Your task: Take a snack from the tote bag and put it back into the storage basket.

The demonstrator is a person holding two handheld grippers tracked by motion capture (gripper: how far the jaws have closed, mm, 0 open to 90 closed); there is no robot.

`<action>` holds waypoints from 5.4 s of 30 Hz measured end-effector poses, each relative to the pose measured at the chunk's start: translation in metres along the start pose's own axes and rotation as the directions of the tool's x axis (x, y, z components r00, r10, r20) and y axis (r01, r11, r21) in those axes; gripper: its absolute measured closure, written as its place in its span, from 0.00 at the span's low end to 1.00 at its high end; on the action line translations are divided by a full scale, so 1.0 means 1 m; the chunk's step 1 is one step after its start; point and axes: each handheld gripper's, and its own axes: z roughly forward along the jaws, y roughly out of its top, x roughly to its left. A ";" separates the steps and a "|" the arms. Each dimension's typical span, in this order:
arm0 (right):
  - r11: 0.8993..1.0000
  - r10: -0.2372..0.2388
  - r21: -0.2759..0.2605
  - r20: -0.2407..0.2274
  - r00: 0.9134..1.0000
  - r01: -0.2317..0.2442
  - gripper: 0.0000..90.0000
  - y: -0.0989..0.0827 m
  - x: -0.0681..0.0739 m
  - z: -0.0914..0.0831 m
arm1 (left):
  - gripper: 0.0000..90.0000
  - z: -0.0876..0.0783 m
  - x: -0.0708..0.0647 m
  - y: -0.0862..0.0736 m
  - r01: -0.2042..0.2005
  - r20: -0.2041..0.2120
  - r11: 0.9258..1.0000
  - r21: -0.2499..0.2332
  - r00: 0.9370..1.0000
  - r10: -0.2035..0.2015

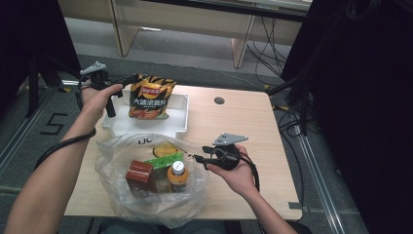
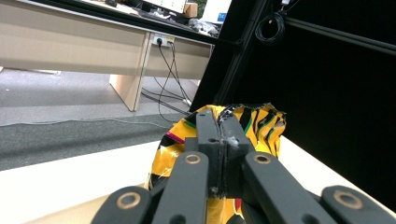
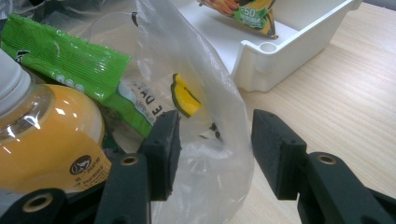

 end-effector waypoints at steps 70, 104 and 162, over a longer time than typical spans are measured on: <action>1.000 -0.011 -0.002 0.000 1.000 0.011 0.57 0.001 0.000 0.001 | 0.47 -0.035 -0.013 0.030 -0.120 -0.308 0.986 0.117 0.940 0.151; 1.000 -0.018 -0.018 -0.013 1.000 0.018 0.57 0.013 0.007 -0.005 | 0.56 -0.120 -0.154 -0.003 -0.246 0.079 0.943 0.225 0.969 0.234; 0.843 -0.214 0.322 -0.536 0.817 0.432 1.00 0.105 0.042 0.065 | 0.52 -0.145 -0.129 -0.032 -0.156 0.046 0.952 0.263 0.988 0.150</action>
